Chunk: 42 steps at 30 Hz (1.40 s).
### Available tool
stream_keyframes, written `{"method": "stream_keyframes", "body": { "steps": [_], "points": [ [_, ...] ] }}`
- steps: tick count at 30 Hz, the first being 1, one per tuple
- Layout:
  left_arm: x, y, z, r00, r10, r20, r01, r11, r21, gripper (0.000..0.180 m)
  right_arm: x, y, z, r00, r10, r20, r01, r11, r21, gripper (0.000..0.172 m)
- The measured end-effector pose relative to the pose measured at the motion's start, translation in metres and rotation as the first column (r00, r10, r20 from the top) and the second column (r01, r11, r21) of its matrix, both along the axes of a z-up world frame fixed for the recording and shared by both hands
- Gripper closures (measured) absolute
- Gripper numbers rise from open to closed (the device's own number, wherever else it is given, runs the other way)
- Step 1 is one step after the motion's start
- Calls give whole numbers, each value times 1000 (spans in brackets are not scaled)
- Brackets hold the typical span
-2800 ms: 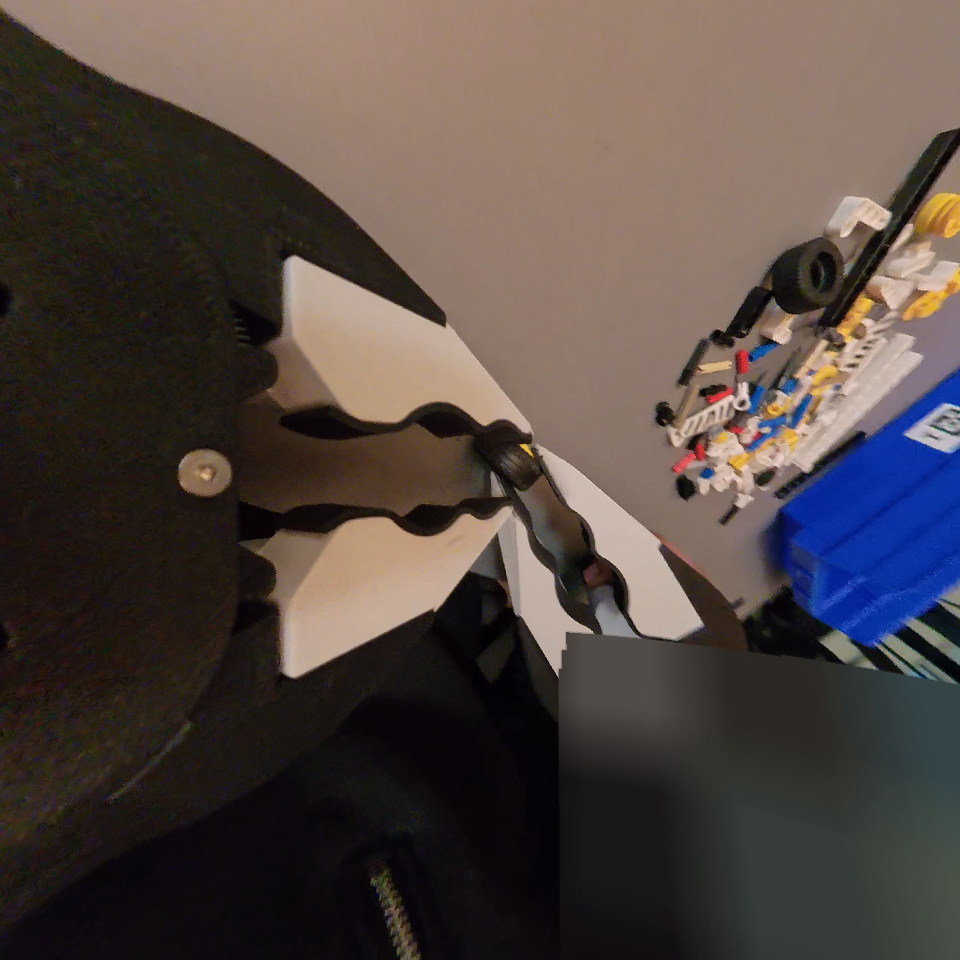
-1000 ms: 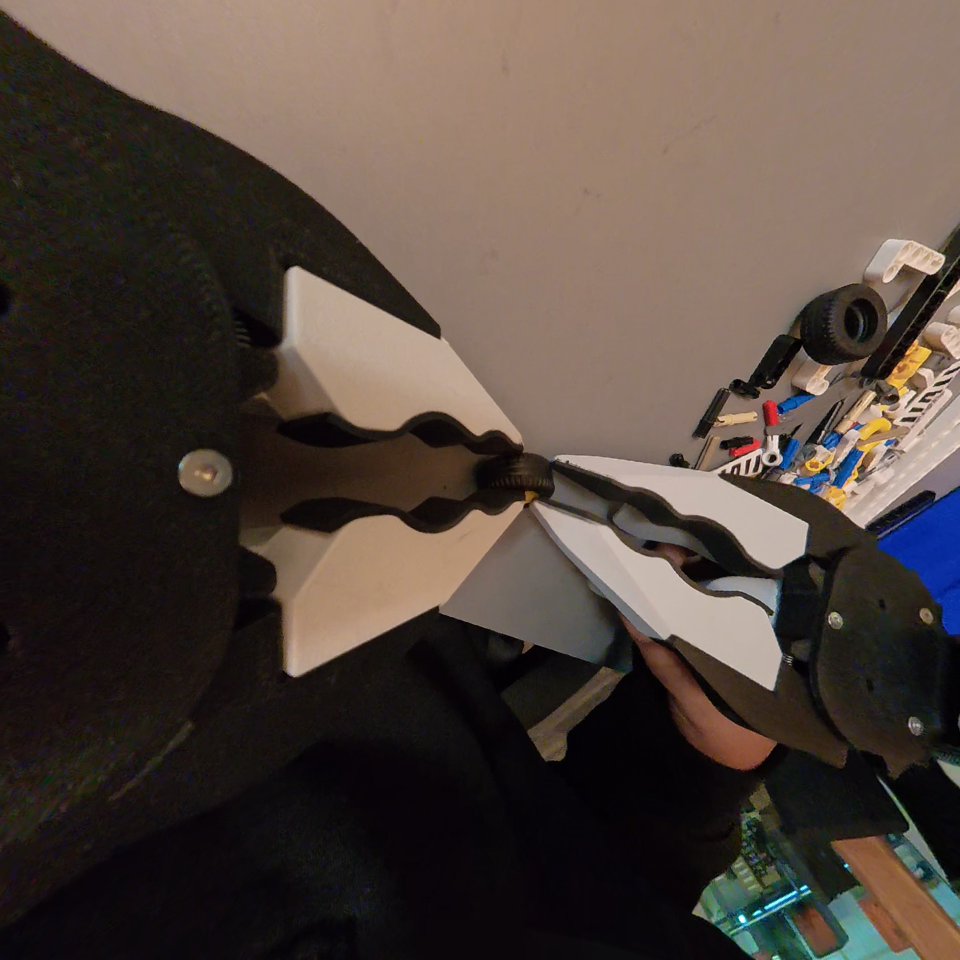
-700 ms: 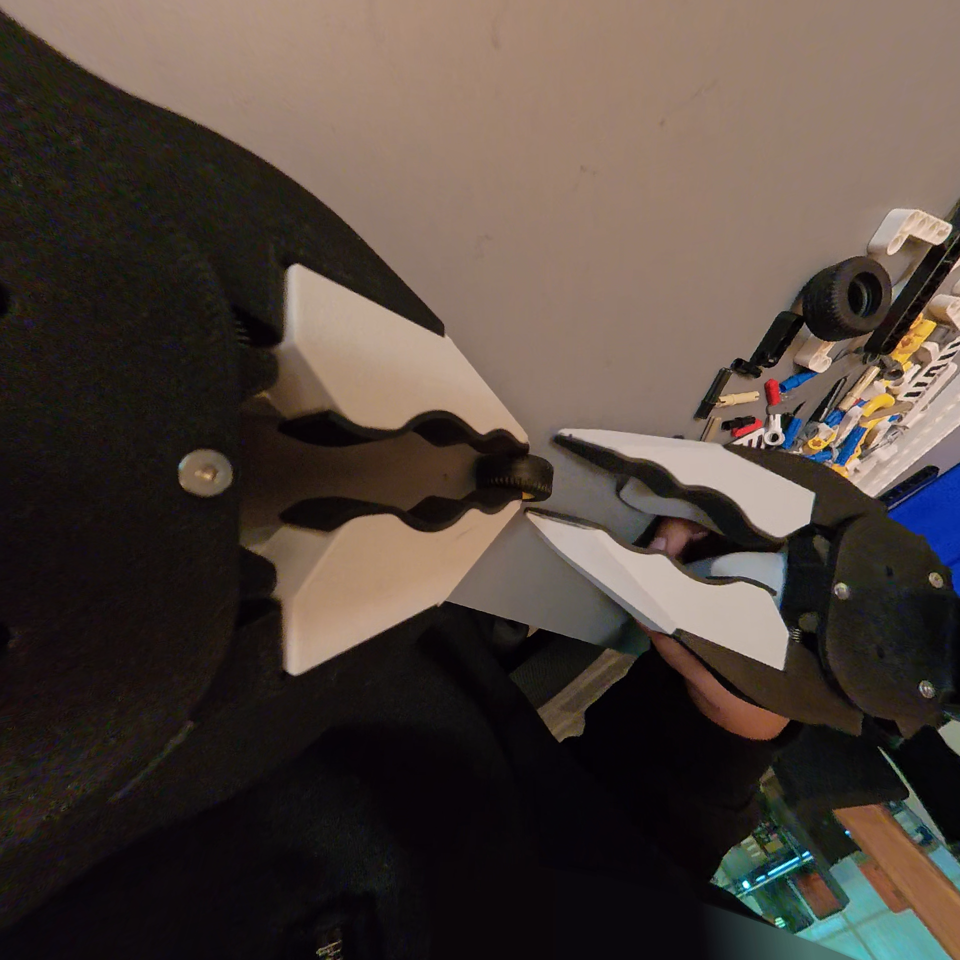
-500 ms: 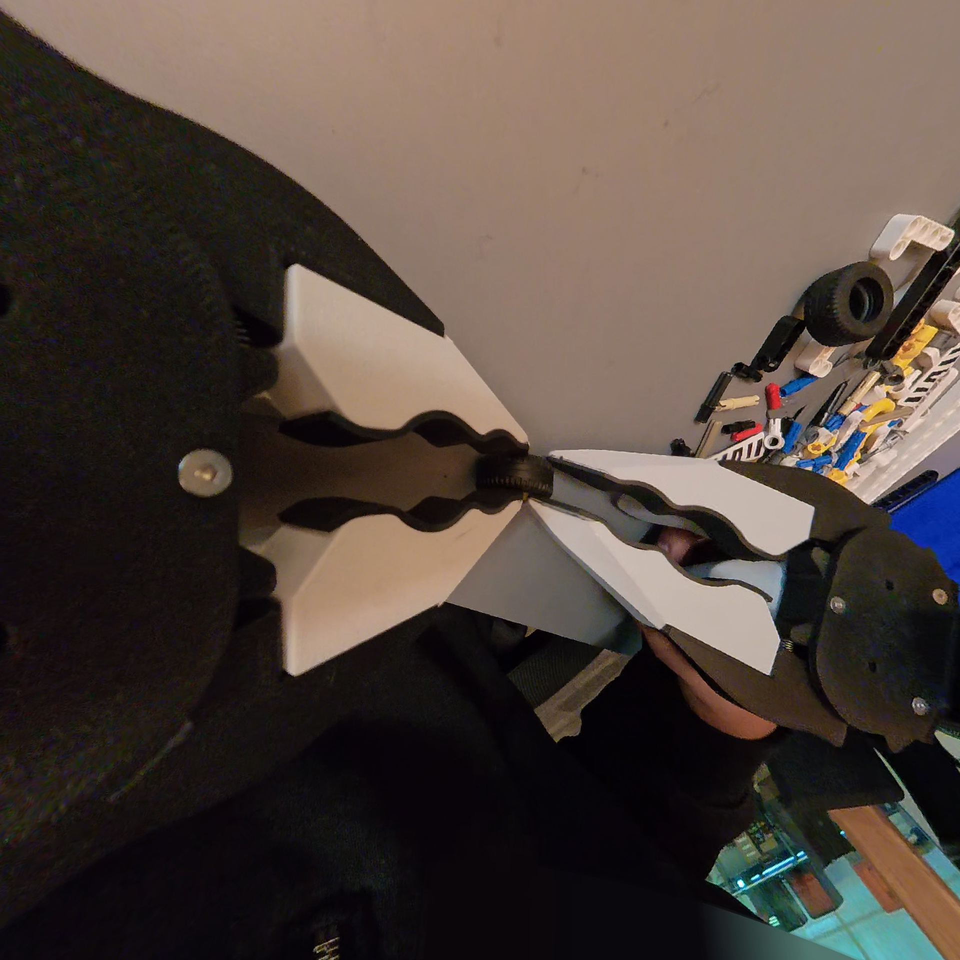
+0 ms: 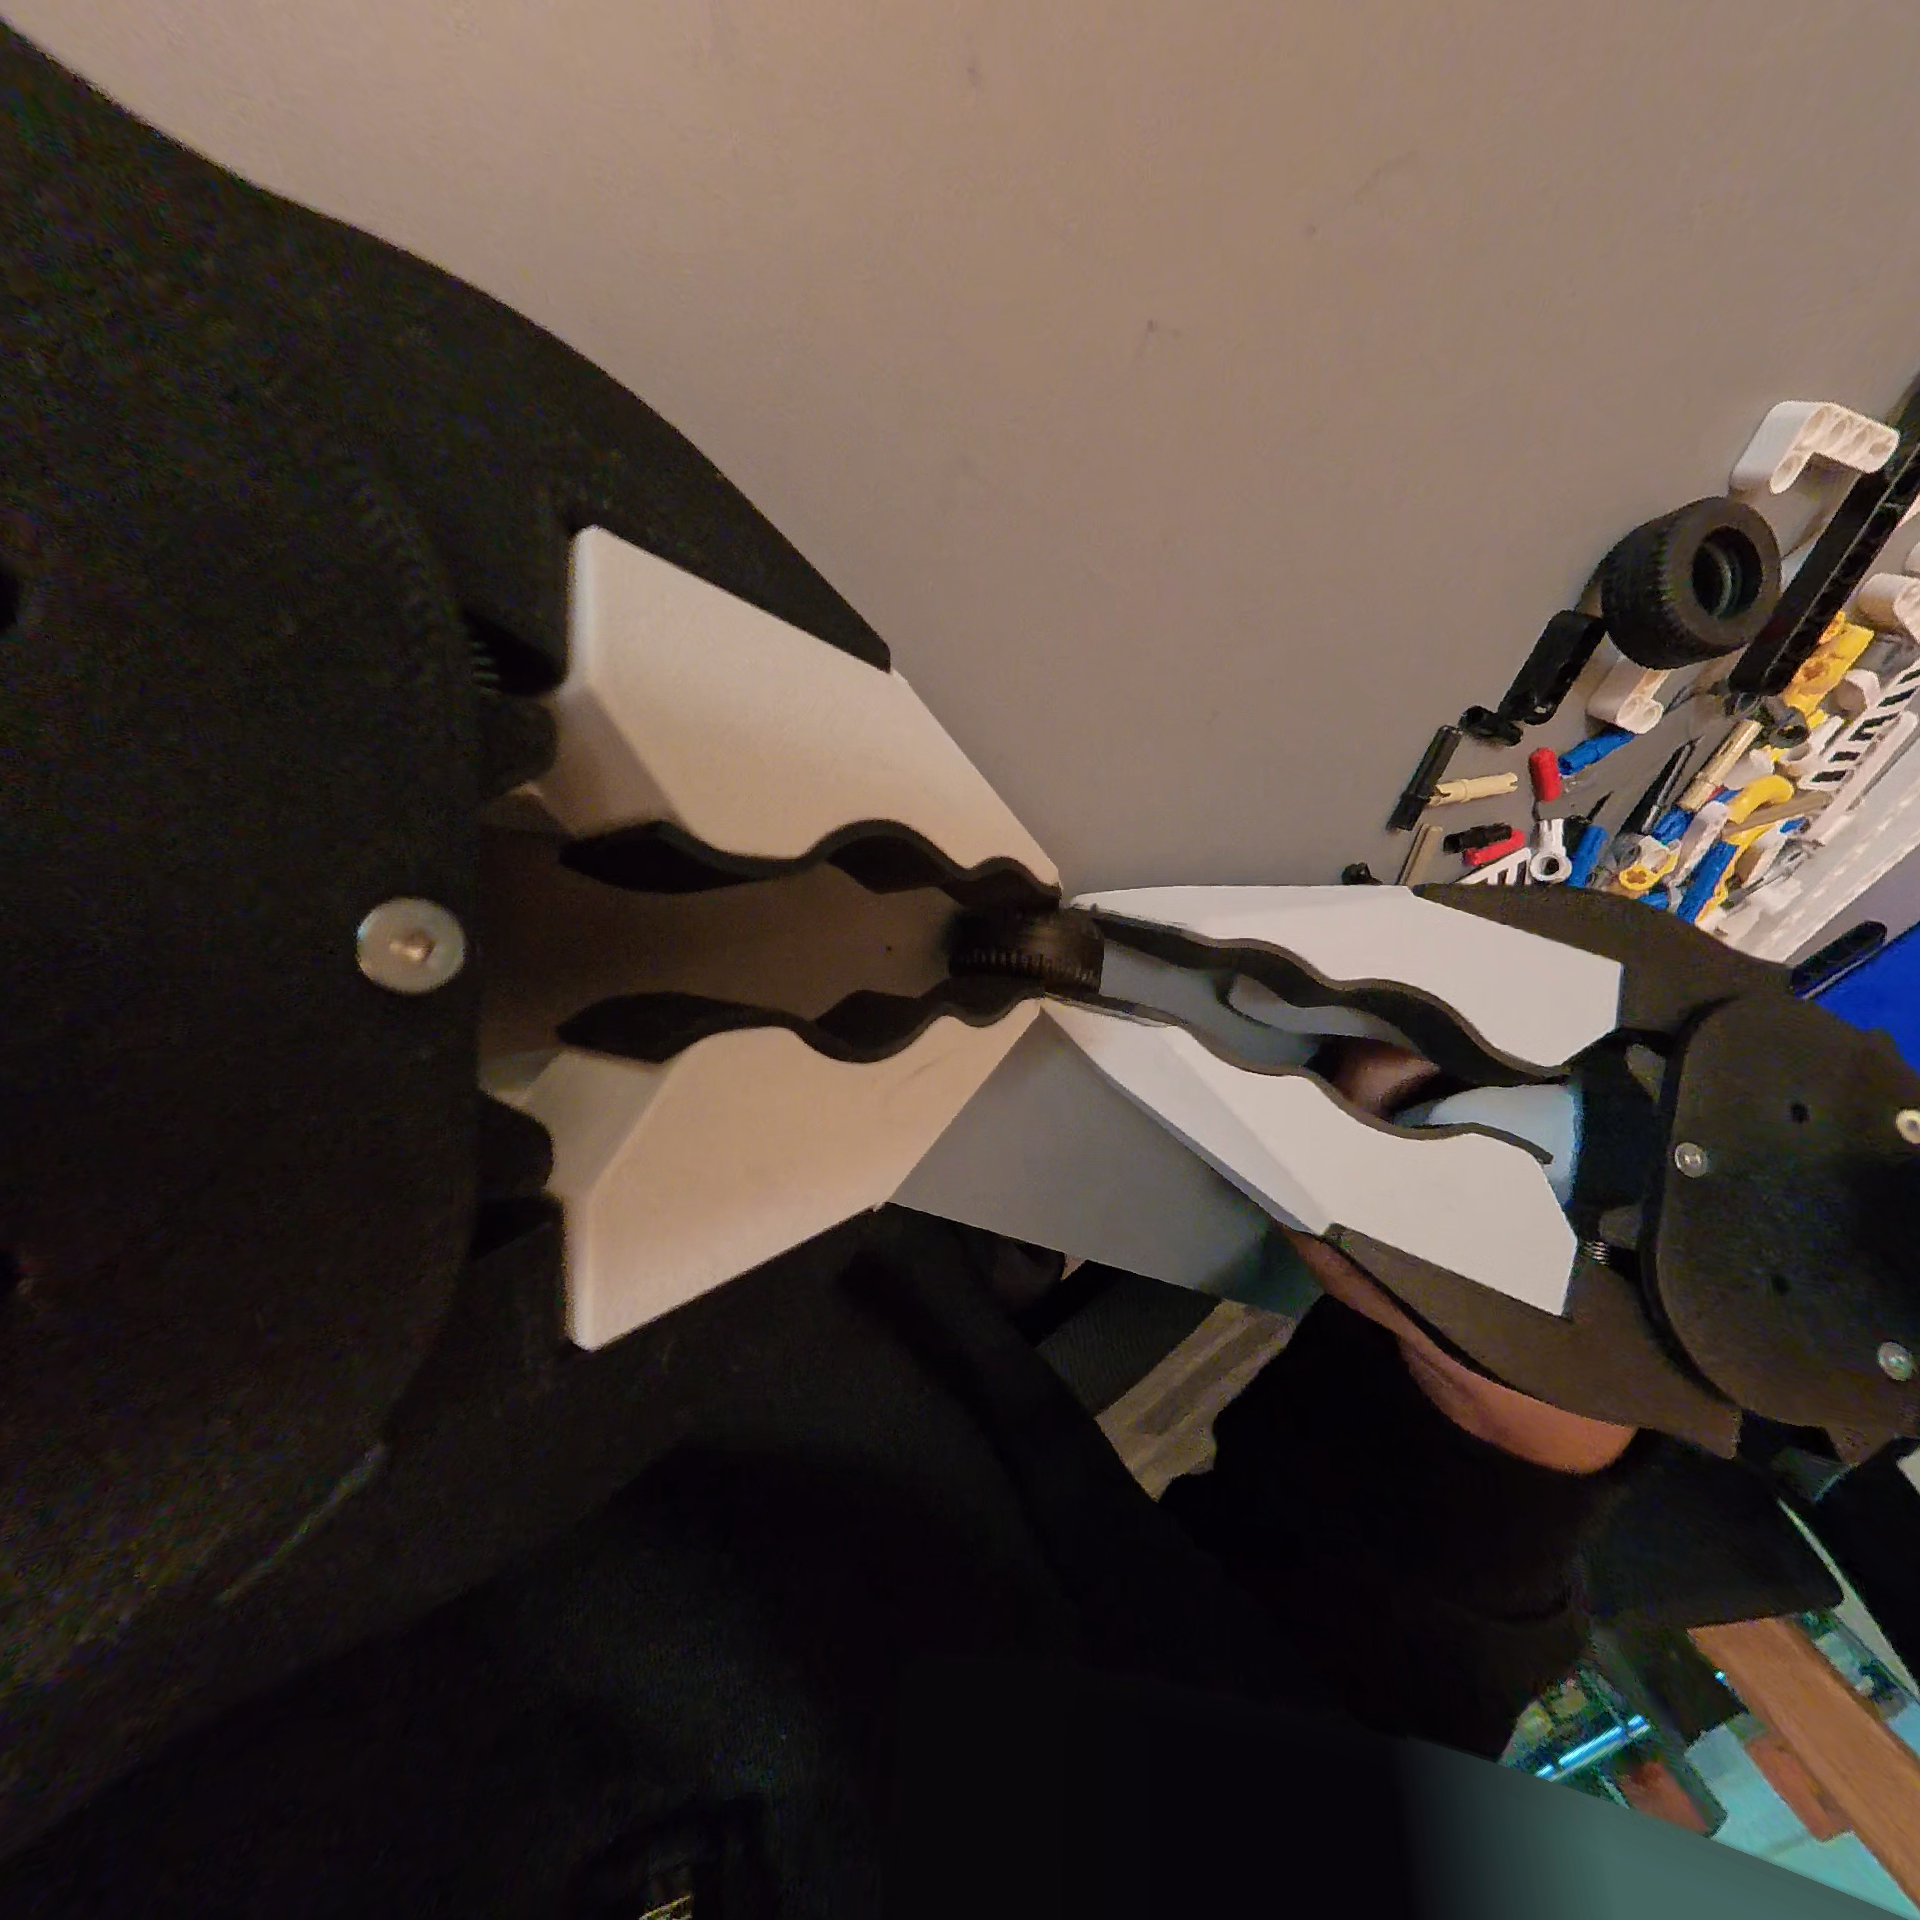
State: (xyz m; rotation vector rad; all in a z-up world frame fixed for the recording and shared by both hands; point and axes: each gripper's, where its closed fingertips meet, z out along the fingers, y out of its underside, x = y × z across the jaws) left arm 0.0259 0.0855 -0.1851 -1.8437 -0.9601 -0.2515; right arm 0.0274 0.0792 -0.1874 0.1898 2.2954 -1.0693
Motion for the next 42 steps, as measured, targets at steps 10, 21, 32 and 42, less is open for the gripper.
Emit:
{"method": "stream_keyframes", "body": {
  "steps": [10,21,32,42],
  "points": [
    [-1,-1,0,998,17,-55,-19,999,-43,172,-1,-1,-4,978,-13,-208,35,994,103,158],
    [-5,-4,0,995,50,-82,-55,996,-64,174,-6,-2,-4,876,-202,-438,267,960,91,159],
    [-9,-4,1,998,58,29,-59,998,32,177,-9,-2,-4,818,-292,-496,306,950,-55,160],
    [-1,-1,2,990,-53,132,38,992,119,166,-4,-1,0,896,-255,-364,242,967,-81,160]
  ]
}}
